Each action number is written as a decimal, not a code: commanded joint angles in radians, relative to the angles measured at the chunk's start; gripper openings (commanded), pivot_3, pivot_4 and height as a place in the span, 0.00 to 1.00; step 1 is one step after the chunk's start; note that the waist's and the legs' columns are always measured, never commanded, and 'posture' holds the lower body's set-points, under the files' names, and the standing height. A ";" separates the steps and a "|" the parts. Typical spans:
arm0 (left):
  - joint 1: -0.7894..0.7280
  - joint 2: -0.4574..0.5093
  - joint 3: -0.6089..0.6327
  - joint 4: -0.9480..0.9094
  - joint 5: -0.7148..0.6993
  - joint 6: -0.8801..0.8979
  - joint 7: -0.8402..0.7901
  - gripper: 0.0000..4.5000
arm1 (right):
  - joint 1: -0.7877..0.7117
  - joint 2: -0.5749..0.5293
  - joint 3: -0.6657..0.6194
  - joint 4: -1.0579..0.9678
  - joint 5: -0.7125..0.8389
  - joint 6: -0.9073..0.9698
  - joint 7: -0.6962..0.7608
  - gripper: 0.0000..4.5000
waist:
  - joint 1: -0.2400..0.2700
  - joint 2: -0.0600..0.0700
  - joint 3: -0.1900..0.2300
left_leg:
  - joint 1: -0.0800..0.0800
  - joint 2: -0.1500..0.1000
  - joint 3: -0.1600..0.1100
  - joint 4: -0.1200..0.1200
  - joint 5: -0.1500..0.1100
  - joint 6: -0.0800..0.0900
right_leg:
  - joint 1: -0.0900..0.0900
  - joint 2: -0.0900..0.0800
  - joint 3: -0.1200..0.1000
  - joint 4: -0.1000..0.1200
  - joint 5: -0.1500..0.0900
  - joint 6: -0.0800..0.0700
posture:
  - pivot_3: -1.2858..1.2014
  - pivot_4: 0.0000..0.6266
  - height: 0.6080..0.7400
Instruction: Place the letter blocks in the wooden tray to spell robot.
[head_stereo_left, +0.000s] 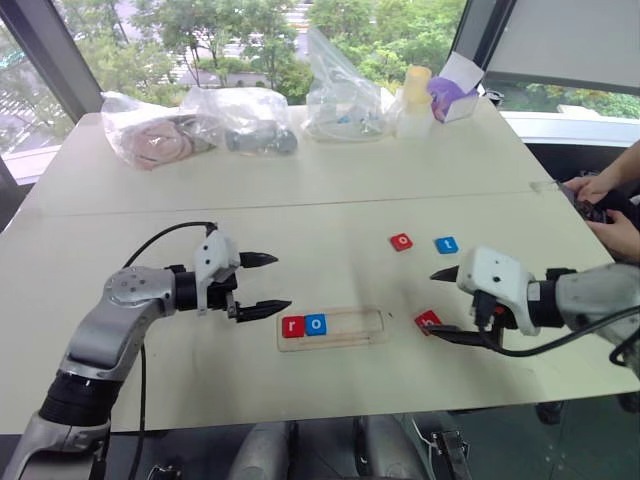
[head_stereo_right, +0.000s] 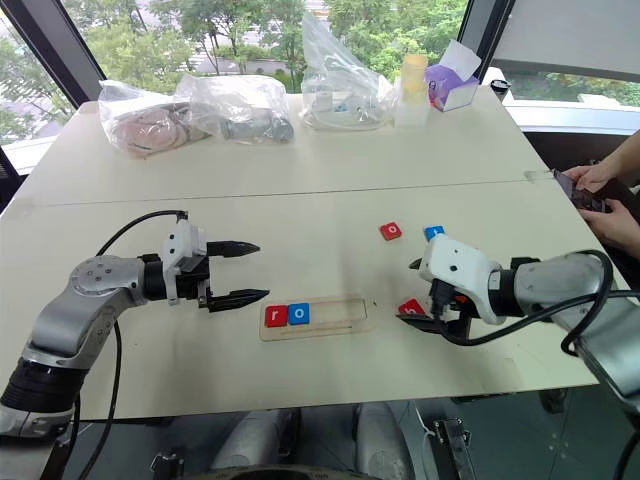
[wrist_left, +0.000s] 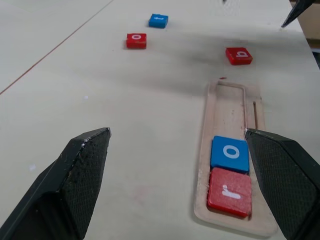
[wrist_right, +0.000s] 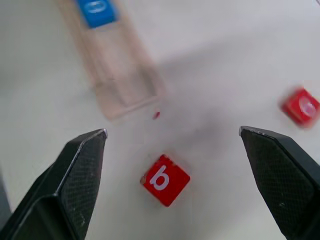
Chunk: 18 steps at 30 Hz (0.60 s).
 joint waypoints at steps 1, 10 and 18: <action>-0.006 0.002 0.018 -0.023 -0.004 -0.012 0.010 1.00 | -0.087 0.020 0.100 0.207 -0.106 -0.226 0.155 0.98 | 0.000 0.000 0.000 | 0.000 0.000 0.000 0.000 0.000 0.000 | 0.000 0.000 0.000 0.000 0.000 0.000 | 0.52 0.24 1.00; 0.041 0.020 0.050 -0.069 -0.015 0.009 0.039 1.00 | -0.214 0.153 0.222 0.492 -0.272 -0.538 0.238 0.98 | 0.003 0.001 0.001 | 0.000 0.000 -0.001 -0.001 0.000 0.000 | -0.002 -0.001 0.001 0.002 0.000 0.000 | 0.52 0.24 1.00; 0.052 0.019 0.051 -0.093 -0.018 0.018 0.057 1.00 | -0.258 0.215 0.225 0.590 -0.290 -0.568 0.262 0.98 | 0.002 0.001 0.001 | 0.000 0.000 -0.001 0.000 0.000 -0.001 | -0.001 -0.001 0.001 0.003 0.000 -0.001 | 0.52 0.24 1.00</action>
